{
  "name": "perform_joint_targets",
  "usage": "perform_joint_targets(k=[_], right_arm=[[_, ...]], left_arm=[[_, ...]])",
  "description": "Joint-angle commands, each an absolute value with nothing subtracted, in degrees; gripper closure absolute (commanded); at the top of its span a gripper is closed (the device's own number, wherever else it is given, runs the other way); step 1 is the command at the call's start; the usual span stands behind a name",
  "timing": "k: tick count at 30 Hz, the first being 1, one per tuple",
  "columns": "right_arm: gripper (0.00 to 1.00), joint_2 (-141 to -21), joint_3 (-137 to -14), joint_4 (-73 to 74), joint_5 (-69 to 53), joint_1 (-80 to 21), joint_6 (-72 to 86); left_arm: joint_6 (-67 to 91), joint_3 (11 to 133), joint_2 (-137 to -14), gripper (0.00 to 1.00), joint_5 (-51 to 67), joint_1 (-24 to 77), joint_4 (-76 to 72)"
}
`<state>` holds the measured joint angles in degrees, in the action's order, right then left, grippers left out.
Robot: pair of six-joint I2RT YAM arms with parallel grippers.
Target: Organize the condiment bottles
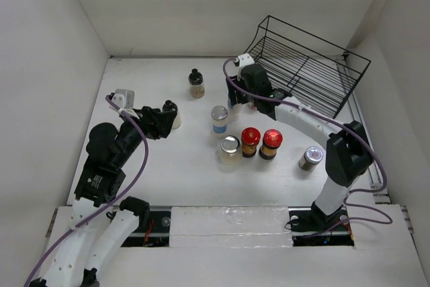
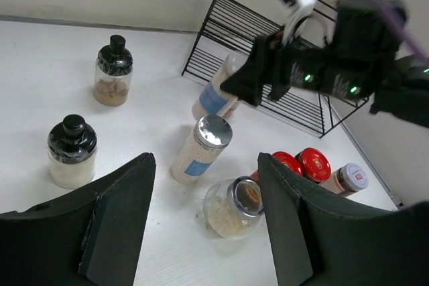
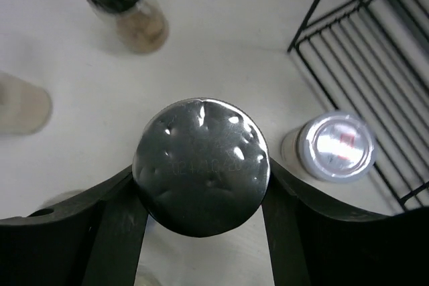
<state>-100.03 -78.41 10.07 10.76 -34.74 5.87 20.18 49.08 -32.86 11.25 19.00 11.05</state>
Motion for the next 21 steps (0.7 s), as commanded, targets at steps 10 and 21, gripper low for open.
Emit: perform_joint_targets(k=[10, 21], right_arm=[[0.60, -96.85, -106.77, 4.39, 2.02, -21.71, 7.21], [0.60, -117.84, -140.33, 12.91, 5.45, -12.58, 7.91]], left_arm=[[19.16, 48.25, -35.07, 0.42, 10.72, 18.72, 8.96], [18.11, 47.72, -36.91, 0.42, 10.72, 18.72, 7.21]])
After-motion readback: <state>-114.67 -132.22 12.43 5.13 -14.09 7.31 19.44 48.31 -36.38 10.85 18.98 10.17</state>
